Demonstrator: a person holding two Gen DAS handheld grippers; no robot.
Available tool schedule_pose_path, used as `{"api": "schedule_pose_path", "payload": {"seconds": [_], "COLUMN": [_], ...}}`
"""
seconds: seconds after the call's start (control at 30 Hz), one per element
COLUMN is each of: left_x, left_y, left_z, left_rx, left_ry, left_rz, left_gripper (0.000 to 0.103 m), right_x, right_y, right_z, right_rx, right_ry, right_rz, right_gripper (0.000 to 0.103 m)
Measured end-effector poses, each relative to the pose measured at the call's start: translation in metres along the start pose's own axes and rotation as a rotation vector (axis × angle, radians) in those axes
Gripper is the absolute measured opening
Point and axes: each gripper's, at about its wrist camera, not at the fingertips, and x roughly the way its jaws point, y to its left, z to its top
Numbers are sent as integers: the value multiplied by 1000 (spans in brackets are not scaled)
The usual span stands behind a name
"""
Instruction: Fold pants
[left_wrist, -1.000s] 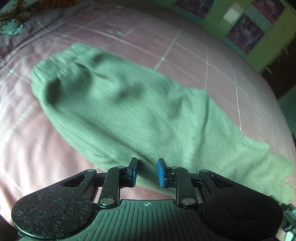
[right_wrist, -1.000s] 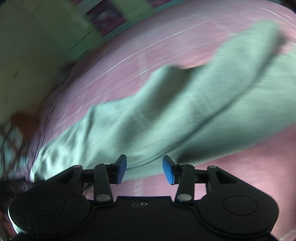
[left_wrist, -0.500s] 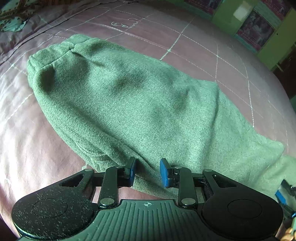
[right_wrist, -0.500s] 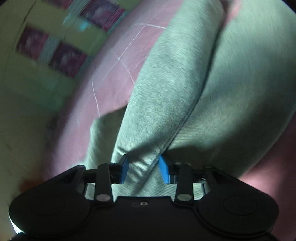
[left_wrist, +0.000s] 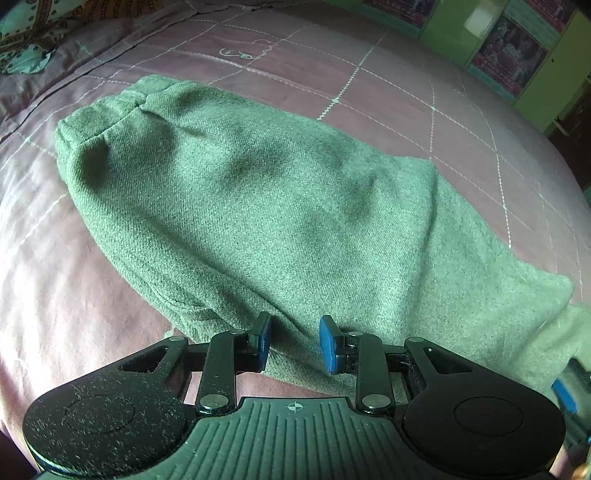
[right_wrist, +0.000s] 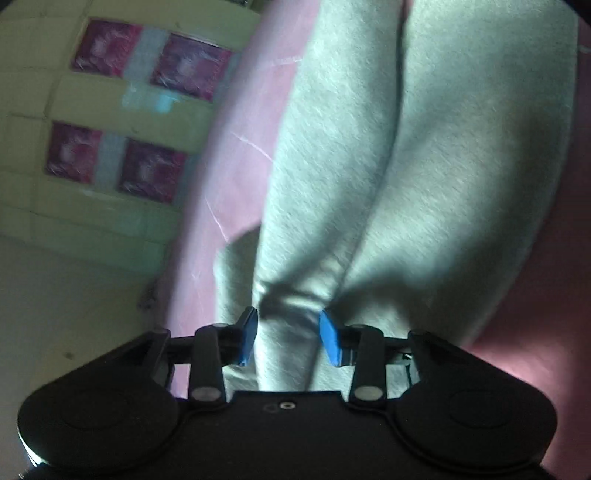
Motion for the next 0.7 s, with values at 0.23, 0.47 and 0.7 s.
{"api": "schedule_pose_path", "payload": {"seconds": [0.23, 0.47, 0.7], "left_x": [1, 1, 0], "left_y": [0, 3, -1], "left_z": [0, 1, -4], "left_rx": [9, -1, 42], "left_ry": [-1, 4, -14], "left_rz": [-8, -25, -11], "left_gripper": [29, 29, 29], "right_x": [1, 14, -52], "right_y": [-1, 9, 42], "right_z": [-21, -8, -21], "right_rx": [-35, 69, -227], "right_ry": [105, -18, -154], "right_rz": [-6, 79, -15], "right_gripper": [34, 11, 8]}}
